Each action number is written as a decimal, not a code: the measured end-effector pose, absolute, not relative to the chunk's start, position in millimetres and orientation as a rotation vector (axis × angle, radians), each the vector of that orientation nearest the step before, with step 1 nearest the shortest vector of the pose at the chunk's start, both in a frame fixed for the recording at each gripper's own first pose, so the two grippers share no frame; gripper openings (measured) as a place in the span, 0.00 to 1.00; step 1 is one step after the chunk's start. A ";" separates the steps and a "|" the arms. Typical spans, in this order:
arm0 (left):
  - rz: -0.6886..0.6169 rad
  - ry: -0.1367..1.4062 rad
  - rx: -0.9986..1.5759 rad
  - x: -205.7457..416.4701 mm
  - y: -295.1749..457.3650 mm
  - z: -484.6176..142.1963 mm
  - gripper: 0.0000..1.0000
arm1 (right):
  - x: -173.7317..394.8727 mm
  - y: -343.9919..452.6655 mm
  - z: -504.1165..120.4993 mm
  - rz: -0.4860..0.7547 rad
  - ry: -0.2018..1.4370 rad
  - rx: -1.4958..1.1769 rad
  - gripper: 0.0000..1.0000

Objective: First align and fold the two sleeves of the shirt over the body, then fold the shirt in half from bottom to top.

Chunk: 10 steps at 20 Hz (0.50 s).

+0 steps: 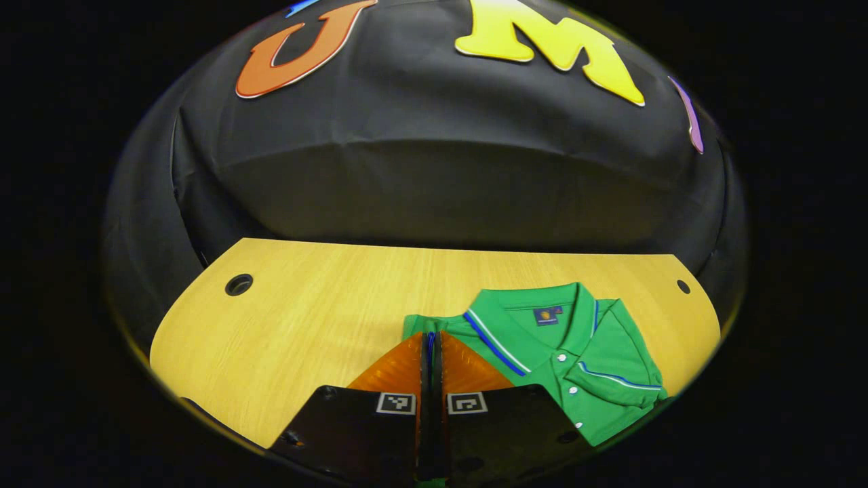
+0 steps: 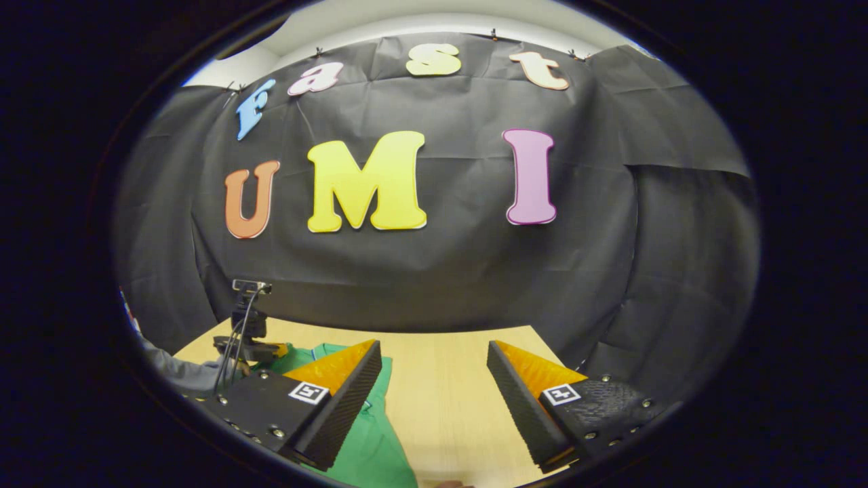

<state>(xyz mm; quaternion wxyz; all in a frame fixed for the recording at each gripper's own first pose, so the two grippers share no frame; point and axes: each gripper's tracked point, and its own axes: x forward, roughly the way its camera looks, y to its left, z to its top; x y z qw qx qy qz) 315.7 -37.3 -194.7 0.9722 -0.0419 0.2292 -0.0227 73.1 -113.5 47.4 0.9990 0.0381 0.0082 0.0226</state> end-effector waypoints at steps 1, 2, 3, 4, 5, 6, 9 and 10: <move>-0.056 0.461 -0.083 314.5 -46.0 -194.7 0.03 | 72.8 -114.2 46.9 0.044 0.017 0.077 0.98; -0.067 0.462 -0.081 312.9 -54.2 -195.0 0.03 | 72.2 -115.4 47.0 0.044 0.017 0.077 0.98; -0.076 0.463 -0.076 312.1 -61.9 -196.0 0.03 | 71.8 -117.3 46.3 0.042 0.017 0.077 0.97; -0.083 0.464 -0.069 312.1 -66.9 -196.1 0.03 | 70.8 -119.2 46.6 0.041 0.016 0.076 0.98; -0.090 0.464 -0.067 311.0 -72.8 -195.1 0.03 | 70.5 -120.5 46.0 0.038 0.015 0.076 0.97; -0.096 0.465 -0.066 310.3 -77.5 -195.0 0.03 | 70.3 -122.2 45.6 0.037 0.015 0.078 0.98; -0.107 0.467 -0.059 307.6 -87.8 -195.5 0.03 | 69.3 -128.1 43.2 0.031 0.019 0.090 0.98; -0.110 0.470 -0.059 306.7 -91.6 -196.3 0.03 | 69.5 -129.8 42.4 0.030 0.020 0.093 0.98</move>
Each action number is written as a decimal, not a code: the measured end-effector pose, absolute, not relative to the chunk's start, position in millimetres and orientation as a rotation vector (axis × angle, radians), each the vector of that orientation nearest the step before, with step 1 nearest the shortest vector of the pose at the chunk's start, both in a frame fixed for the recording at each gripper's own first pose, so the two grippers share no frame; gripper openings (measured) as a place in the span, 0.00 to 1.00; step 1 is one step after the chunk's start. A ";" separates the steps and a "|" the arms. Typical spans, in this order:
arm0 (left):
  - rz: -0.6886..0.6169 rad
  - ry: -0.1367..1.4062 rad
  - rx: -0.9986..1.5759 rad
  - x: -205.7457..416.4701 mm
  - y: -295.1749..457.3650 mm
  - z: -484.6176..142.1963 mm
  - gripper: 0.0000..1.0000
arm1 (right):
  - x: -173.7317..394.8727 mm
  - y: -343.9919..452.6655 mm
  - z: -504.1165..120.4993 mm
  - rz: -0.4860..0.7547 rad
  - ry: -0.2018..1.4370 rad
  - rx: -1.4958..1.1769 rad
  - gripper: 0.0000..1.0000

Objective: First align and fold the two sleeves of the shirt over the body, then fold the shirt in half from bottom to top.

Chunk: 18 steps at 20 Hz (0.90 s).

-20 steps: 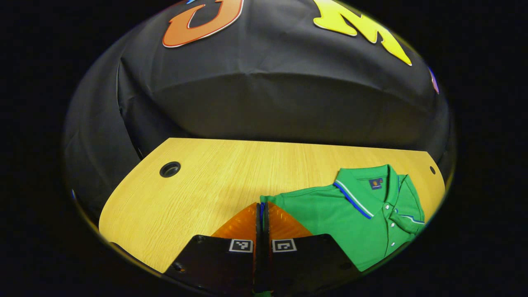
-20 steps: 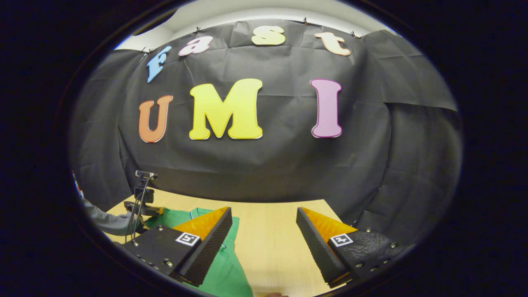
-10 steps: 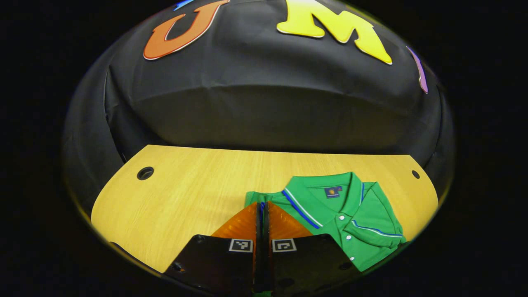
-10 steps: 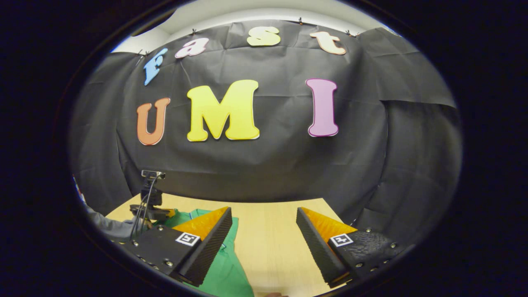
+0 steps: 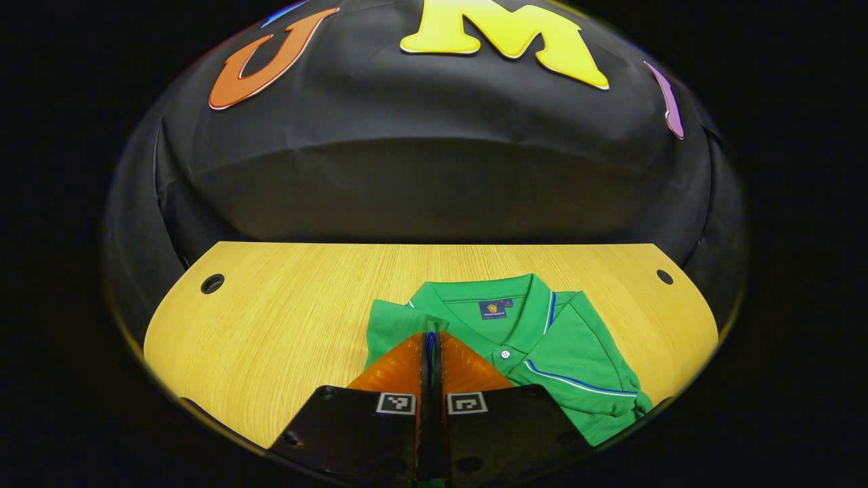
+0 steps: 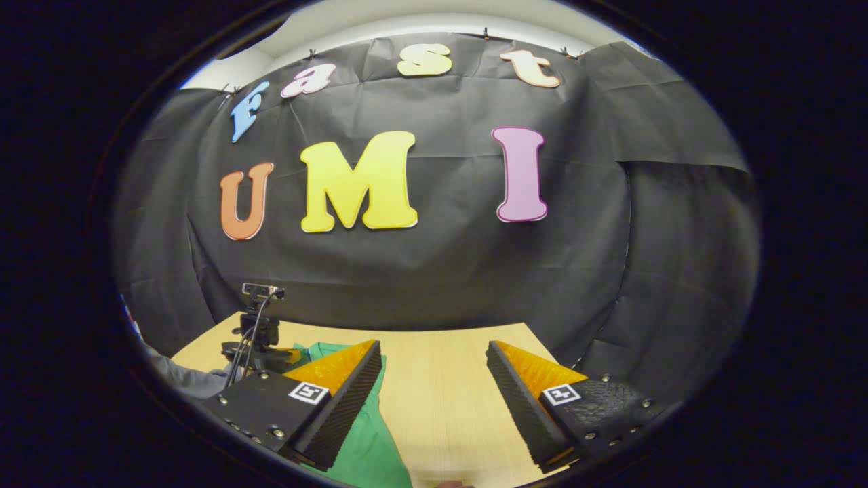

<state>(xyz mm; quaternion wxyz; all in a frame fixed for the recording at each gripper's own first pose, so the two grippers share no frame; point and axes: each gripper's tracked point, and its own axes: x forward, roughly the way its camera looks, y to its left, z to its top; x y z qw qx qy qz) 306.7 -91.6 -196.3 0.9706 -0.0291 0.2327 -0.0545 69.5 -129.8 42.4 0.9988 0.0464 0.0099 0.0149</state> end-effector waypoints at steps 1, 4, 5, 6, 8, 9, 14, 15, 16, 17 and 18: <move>-0.112 0.473 -0.058 304.9 -95.3 -196.8 0.03 | 68.9 -131.7 42.0 0.029 0.020 0.094 0.99; -0.124 0.483 -0.042 302.1 -105.7 -201.4 0.03 | 68.1 -134.5 41.1 0.029 0.021 0.096 0.98; -0.127 0.486 -0.038 299.5 -108.5 -202.8 0.03 | 69.0 -135.9 39.9 0.028 0.021 0.097 0.98; -0.131 0.488 -0.036 297.2 -111.1 -203.9 0.03 | 69.2 -136.4 39.4 0.029 0.022 0.099 0.97; -0.138 0.493 -0.023 296.1 -116.4 -207.5 0.03 | 68.7 -137.8 37.1 0.029 0.028 0.102 0.98; -0.144 0.498 -0.017 294.5 -118.6 -210.8 0.03 | 70.2 -137.9 35.9 0.029 0.030 0.102 0.98; -0.141 0.524 0.046 294.0 -119.7 -224.9 0.03 | 70.3 -143.0 34.6 0.025 0.036 0.105 0.98; -0.143 0.519 0.056 293.9 -119.3 -225.3 0.03 | 69.9 -143.5 34.7 0.024 0.036 0.107 0.98; -0.156 0.506 0.048 294.9 -121.6 -223.3 0.06 | 69.4 -143.7 35.0 0.023 0.036 0.108 0.98; -0.142 0.486 0.042 297.7 -119.0 -219.4 0.07 | 70.3 -143.8 34.3 0.023 0.037 0.107 0.98; -0.137 0.482 0.036 296.1 -118.8 -217.8 0.38 | 70.0 -143.4 35.2 0.023 0.037 0.106 0.98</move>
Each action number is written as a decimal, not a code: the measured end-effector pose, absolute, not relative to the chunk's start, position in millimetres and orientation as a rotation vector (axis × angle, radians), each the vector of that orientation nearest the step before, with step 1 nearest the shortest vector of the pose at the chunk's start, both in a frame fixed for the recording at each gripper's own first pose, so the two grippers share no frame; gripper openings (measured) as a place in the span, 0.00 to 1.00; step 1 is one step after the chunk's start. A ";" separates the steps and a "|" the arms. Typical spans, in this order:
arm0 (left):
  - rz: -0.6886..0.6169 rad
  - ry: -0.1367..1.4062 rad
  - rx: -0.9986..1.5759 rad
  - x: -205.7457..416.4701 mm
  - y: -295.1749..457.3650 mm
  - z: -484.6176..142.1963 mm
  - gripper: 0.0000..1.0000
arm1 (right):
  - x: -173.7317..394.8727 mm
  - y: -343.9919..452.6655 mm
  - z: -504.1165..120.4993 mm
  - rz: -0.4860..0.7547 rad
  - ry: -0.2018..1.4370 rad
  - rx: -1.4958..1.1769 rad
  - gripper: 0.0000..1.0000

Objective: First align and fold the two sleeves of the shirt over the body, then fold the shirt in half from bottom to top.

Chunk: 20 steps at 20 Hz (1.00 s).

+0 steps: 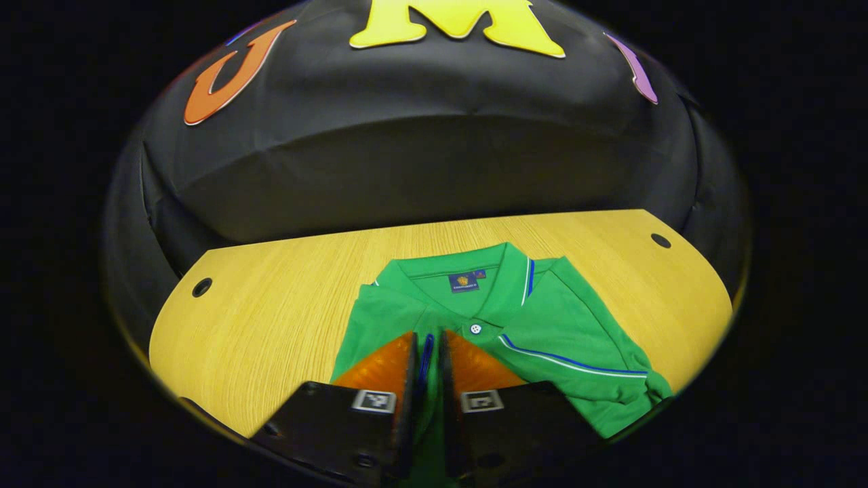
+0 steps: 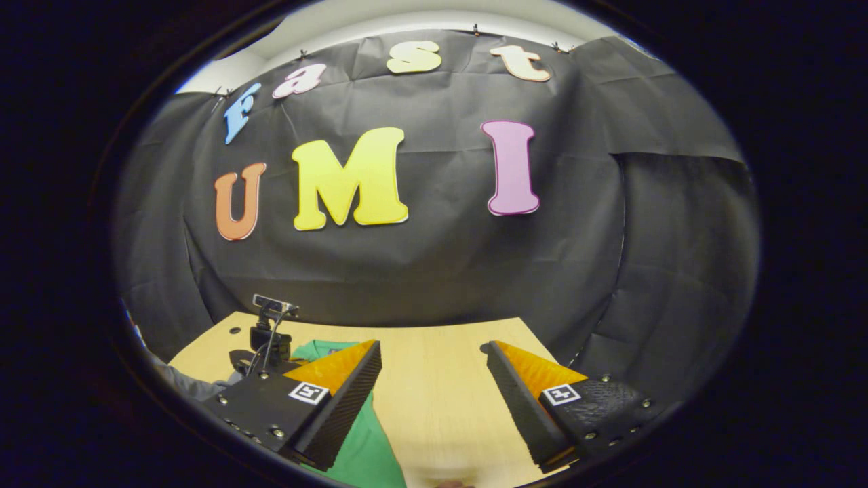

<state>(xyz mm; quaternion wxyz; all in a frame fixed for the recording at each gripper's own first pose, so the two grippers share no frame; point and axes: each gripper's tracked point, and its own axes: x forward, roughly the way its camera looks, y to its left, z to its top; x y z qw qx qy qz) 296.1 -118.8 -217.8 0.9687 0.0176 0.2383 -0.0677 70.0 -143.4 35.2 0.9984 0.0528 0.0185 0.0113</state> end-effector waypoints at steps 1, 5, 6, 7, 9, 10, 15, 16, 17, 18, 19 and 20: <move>-0.137 0.488 0.040 295.3 -119.9 -216.7 0.69 | 69.8 -143.1 35.0 0.024 0.037 0.106 0.98; -0.136 0.487 0.030 292.6 -115.1 -217.5 0.99 | 72.0 -135.8 30.4 0.032 0.046 0.110 0.98; -0.137 0.482 0.026 291.6 -113.6 -215.8 0.99 | 72.0 -133.8 29.5 0.035 0.050 0.108 0.98; -0.137 0.479 0.025 289.2 -112.0 -213.4 0.99 | 72.8 -131.4 27.6 0.039 0.052 0.109 0.98; -0.135 0.465 0.019 285.1 -108.1 -205.5 0.99 | 73.1 -125.8 26.1 0.045 0.057 0.110 0.98; -0.132 0.452 0.013 283.8 -104.7 -197.7 0.99 | 73.3 -121.9 26.6 0.050 0.057 0.112 0.98; -0.114 0.363 -0.025 243.7 -75.2 -157.9 0.99 | 69.0 -98.0 29.2 0.080 0.047 0.100 0.98; -0.110 0.351 -0.028 232.3 -66.8 -151.5 0.99 | 67.1 -92.8 27.8 0.086 0.048 0.099 0.98; -0.101 0.336 -0.031 219.6 -57.9 -145.3 0.99 | 65.1 -88.5 24.4 0.089 0.051 0.098 0.99; -0.098 0.326 -0.037 203.6 -50.3 -139.9 0.99 | 62.8 -83.8 20.1 0.094 0.058 0.097 0.98; -0.093 0.316 -0.039 190.3 -45.4 -136.4 0.99 | 59.8 -78.4 15.2 0.100 0.065 0.094 0.98; -0.087 0.311 -0.042 175.8 -39.0 -133.3 0.99 | 57.2 -74.4 10.4 0.104 0.074 0.088 0.98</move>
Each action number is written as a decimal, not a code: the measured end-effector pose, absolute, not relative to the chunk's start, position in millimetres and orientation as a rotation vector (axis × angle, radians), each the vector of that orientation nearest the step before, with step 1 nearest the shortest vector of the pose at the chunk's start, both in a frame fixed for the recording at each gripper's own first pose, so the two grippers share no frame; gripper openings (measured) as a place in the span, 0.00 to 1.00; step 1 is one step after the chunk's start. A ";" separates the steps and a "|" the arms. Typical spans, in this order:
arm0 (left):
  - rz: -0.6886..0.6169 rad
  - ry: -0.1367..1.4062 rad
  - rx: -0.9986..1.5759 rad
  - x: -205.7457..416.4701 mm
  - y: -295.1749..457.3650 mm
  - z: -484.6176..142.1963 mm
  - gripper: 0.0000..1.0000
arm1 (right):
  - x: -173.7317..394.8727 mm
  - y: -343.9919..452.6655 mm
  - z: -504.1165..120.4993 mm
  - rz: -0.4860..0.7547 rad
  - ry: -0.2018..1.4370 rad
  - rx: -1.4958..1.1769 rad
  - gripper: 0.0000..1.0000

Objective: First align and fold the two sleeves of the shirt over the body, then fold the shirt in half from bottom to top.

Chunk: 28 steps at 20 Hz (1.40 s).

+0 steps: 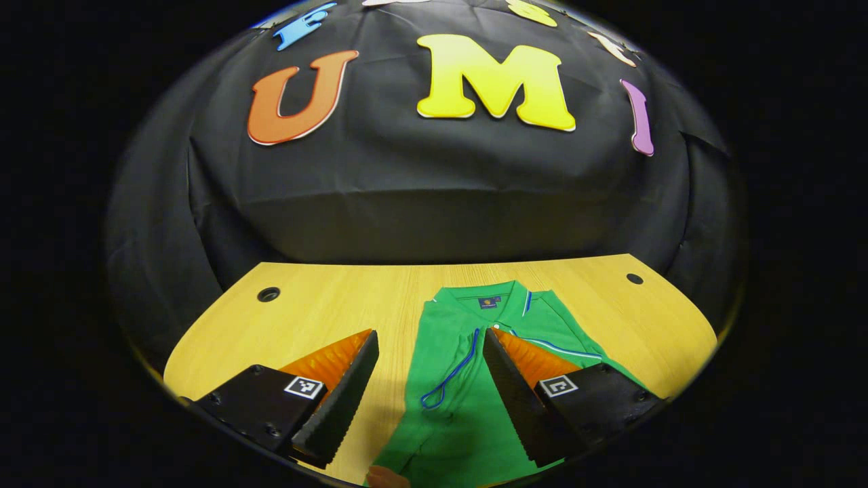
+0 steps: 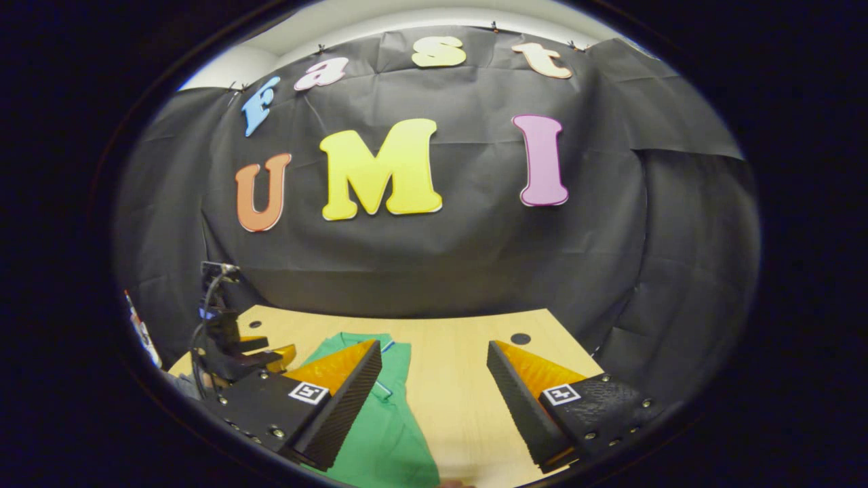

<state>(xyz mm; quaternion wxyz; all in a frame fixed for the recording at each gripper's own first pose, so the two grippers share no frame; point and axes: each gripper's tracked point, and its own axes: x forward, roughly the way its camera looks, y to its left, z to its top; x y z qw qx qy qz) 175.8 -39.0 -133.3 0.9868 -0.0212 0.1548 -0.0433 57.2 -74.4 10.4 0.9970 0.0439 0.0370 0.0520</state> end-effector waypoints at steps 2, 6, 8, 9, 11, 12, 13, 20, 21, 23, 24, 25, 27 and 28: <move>-0.080 0.303 -0.035 146.0 -27.4 -128.5 0.99 | 48.4 -66.3 1.3 0.113 0.093 0.076 0.98; -0.079 0.313 -0.050 92.4 -13.6 -127.4 0.99 | 27.8 -58.2 -11.8 0.116 0.114 0.044 0.99; -0.068 0.304 -0.059 69.6 -10.4 -122.9 0.99 | 16.4 -55.1 -17.0 0.117 0.120 0.032 0.98; -0.066 0.294 -0.058 59.6 -10.6 -118.4 0.99 | 10.6 -54.3 -20.9 0.115 0.127 0.025 0.98; -0.061 0.269 -0.053 36.6 -9.1 -106.2 0.99 | -2.0 -52.3 -27.8 0.114 0.139 0.016 0.99; -0.066 0.248 -0.052 24.7 -10.1 -97.9 0.99 | -8.3 -51.3 -30.7 0.114 0.144 0.011 0.99; -0.072 0.227 -0.044 12.9 -11.1 -90.3 0.99 | -15.6 -50.9 -33.4 0.111 0.149 0.005 0.99; -0.071 0.222 -0.054 -36.8 -5.5 -88.9 0.99 | -49.9 -46.9 -66.8 0.096 0.214 0.004 0.99; -0.074 0.251 -0.062 -39.3 -4.2 -98.0 0.99 | -53.2 -45.6 -73.7 0.095 0.228 0.005 0.99; -0.070 0.339 -0.079 -46.0 0.9 -127.8 0.99 | -58.3 -44.2 -90.4 0.094 0.266 0.016 0.99; -0.066 0.399 -0.095 -51.1 2.9 -147.1 0.99 | -61.7 -44.0 -100.7 0.092 0.288 0.024 0.99; -0.058 0.463 -0.115 -59.1 6.4 -167.1 0.99 | -64.5 -44.7 -114.7 0.088 0.321 0.027 0.99; -0.039 0.562 -0.128 -80.6 14.8 -202.9 0.99 | -72.2 -47.4 -145.2 0.077 0.399 0.038 0.99; -0.026 0.605 -0.125 -89.9 19.5 -216.2 0.99 | -77.3 -48.3 -157.4 0.070 0.431 0.055 0.99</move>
